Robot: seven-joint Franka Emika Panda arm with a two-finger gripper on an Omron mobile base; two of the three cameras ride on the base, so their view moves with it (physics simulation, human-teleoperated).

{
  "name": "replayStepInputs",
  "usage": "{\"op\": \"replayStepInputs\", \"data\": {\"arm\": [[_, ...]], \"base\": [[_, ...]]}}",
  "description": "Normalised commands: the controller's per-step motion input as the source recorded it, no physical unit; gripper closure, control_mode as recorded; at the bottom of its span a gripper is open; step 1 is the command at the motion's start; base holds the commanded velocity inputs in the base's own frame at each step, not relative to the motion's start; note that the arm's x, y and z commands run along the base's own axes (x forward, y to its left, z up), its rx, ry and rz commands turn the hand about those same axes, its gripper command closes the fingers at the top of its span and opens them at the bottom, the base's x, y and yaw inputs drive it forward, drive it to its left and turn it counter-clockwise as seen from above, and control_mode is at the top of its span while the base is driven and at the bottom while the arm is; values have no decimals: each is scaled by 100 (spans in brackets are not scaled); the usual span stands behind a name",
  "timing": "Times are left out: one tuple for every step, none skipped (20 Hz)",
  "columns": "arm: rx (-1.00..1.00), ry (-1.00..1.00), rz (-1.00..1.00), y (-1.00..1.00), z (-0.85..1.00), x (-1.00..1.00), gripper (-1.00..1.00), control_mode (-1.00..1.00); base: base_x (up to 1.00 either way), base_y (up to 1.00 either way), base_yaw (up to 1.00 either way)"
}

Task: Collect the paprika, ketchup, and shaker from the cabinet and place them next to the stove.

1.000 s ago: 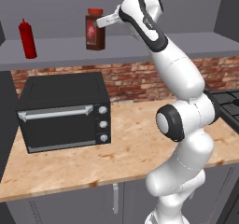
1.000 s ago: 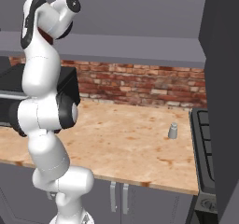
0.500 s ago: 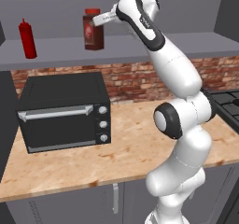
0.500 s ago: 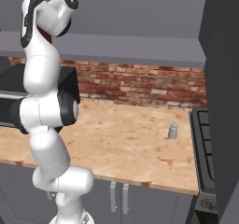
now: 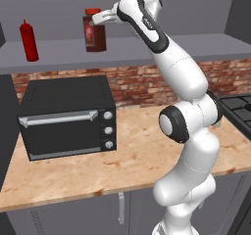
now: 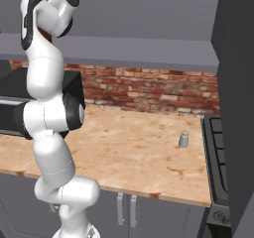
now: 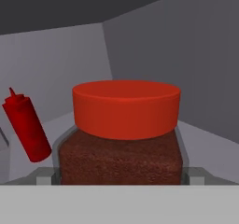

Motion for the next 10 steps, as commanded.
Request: {"op": "replayStepInputs", "data": {"arm": [[0,5,0,1,0,0,100,-100],[0,3,0,4,0,0,100,-100],[0,3,0,2,0,0,100,-100],[0,3,0,5,0,0,100,-100],[0,3,0,6,0,0,100,-100],[0,0,0,3,0,0,100,-100],[0,1,0,4,0,0,100,-100],[0,0,0,1,0,0,100,-100],[0,0,0,3,0,0,100,-100],[0,0,0,3,0,0,100,-100]], "base": [[0,0,0],[0,0,0],[0,0,0],[0,0,0],[0,0,0],[0,0,0],[0,0,0],[0,0,0],[0,0,0],[0,0,0]]}}
